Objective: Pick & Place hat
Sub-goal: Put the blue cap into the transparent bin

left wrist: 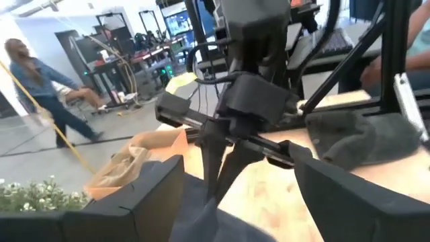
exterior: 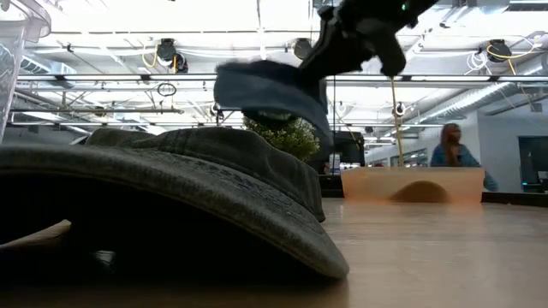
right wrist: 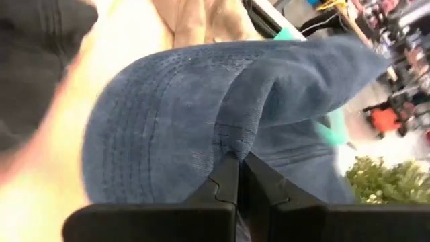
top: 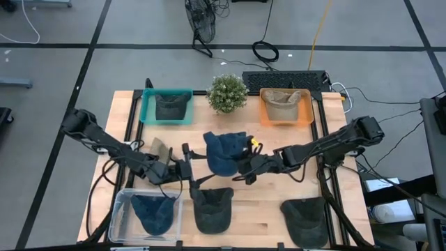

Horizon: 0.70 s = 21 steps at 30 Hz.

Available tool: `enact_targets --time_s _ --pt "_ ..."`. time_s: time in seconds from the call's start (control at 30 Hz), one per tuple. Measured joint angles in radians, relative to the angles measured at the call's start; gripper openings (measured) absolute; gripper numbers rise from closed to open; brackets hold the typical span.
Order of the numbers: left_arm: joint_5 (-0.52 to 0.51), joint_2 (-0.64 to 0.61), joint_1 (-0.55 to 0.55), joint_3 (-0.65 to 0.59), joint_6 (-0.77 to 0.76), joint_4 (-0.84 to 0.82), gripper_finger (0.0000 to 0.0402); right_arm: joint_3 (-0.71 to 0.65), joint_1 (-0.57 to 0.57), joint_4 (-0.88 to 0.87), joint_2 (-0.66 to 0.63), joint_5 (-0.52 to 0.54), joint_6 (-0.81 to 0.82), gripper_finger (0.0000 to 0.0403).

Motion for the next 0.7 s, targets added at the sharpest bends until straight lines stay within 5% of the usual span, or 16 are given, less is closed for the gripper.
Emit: enact_targets --time_s 0.37,0.5,0.7 --pt "-0.18 0.103 0.024 0.035 0.148 -0.055 0.0296 0.001 -0.003 0.106 0.011 -0.006 -0.115 0.0" --pt "-0.174 0.102 0.016 0.087 0.1 -0.105 0.0296 0.001 -0.004 0.099 0.011 -0.059 -0.091 0.0" --pt "-0.165 0.102 0.009 0.142 -0.083 -0.397 0.0296 0.001 0.005 0.099 0.011 -0.058 -0.078 0.0"
